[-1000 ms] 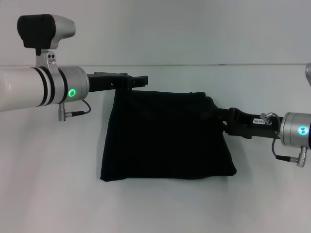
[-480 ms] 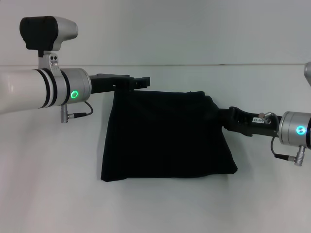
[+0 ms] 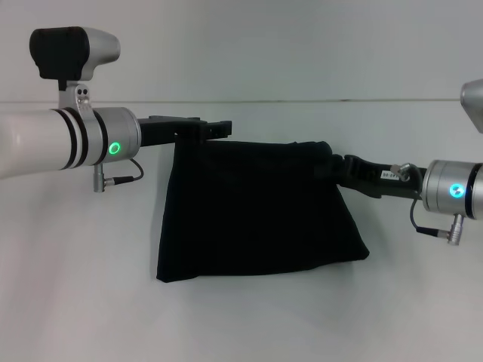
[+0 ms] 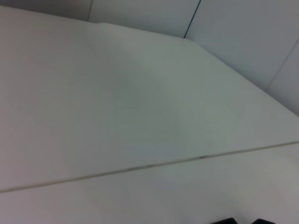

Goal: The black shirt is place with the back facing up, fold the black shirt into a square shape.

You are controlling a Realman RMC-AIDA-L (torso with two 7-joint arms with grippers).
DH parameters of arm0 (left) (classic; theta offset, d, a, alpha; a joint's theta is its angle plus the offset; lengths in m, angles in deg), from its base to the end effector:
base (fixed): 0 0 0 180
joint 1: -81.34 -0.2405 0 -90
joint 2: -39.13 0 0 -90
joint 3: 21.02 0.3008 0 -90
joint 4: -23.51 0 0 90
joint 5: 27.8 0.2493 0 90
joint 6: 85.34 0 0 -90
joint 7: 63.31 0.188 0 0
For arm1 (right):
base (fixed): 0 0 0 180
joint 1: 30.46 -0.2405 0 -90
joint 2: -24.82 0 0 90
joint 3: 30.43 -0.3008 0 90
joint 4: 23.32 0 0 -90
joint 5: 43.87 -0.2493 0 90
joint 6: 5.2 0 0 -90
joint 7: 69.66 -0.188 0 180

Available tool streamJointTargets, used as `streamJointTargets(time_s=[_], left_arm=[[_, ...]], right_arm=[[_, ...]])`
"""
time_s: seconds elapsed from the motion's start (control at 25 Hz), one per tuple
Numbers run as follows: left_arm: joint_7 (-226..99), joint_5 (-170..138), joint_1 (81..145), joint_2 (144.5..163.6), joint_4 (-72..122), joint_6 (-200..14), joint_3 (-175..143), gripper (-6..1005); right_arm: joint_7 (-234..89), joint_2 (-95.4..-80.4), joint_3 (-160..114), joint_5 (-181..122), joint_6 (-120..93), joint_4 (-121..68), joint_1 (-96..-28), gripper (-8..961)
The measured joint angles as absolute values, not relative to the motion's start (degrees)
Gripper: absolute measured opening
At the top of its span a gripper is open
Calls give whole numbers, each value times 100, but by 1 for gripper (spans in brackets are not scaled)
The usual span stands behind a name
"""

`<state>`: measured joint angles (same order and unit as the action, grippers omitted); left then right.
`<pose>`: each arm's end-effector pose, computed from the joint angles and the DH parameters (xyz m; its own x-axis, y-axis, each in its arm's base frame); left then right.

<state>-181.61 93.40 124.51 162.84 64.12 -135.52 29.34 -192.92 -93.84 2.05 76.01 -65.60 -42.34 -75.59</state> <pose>-0.2405 0.5278 -0.0908 0.5881 0.6001 0.5422 0.8057 -0.4930 -0.3283 0.2891 0.4862 -0.1129 0.1282 -0.8256 -0.5495 -0.9738 -0.2096 0.0877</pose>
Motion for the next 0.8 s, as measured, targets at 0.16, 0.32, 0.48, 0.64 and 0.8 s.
streamJointTargets(time_s=[0.16, 0.32, 0.48, 0.64, 0.8], left_arm=[[-18161, 9340, 12442, 16258, 6412, -13552, 2895, 683], [-18161, 9340, 12428, 16241, 6412, -13555, 2875, 683], [-18191, 9345, 12426, 16206, 6412, -13602, 2865, 683], [-18213, 9372, 12427, 16195, 6412, -13611, 2864, 683], [-18219, 9378, 12429, 16195, 6399, -13624, 2865, 682]], right_arm=[[-19290, -9380, 196, 7601, -6536, -4250, -7730, 97], [-19287, -9383, 230, 7601, -6520, -4336, -7930, 95], [-19224, -9383, 277, 7604, -6519, -4391, -8113, 95], [-19202, -9353, 445, 7625, -6387, -4397, -8220, 94], [-19205, -9359, 796, 7633, -5980, -4323, -8183, 94]])
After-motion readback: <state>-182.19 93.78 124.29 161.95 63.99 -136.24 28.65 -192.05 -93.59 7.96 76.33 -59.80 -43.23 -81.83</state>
